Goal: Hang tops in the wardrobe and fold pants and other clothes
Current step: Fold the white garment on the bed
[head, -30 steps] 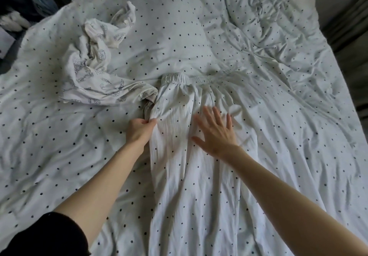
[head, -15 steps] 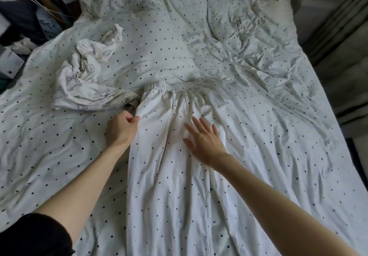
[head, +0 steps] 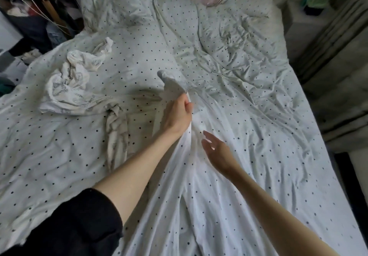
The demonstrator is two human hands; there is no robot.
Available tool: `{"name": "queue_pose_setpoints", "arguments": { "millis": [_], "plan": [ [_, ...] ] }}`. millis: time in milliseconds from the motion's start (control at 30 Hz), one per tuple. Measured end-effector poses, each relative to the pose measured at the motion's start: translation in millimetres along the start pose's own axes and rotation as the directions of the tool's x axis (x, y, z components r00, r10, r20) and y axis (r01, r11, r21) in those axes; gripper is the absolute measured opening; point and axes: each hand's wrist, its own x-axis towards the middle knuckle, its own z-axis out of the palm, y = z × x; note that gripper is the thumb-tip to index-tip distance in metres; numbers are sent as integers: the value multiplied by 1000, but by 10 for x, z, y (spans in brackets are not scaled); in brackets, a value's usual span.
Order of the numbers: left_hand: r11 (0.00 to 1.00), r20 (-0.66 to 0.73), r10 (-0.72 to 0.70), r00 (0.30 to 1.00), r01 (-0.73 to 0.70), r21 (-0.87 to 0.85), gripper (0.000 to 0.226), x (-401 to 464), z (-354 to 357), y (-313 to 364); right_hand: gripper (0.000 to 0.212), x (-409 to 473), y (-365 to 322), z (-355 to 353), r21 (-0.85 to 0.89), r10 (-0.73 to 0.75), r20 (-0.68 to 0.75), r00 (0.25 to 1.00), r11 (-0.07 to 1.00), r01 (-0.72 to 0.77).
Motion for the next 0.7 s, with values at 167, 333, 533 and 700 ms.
{"name": "queue_pose_setpoints", "arguments": {
  "millis": [167,333,533,700],
  "plan": [
    [999,124,-36,992,35,13,16,57,787,288,38,-100,446,-306,163,115,-96,989,982,-98],
    [997,422,-43,905,64,-36,30,25,1154,150,24,-211,776,-330,202,195,-59,979,963,-180],
    [976,94,-53,994,72,-206,31,-583,749,-325,27,-397,815,-102,-22,20,-167,986,999,-24],
    [982,162,-141,977,159,-104,19,-1514,494,-844,23,-755,790,293,-56,-52,-143,988,997,45]
  ]
}}
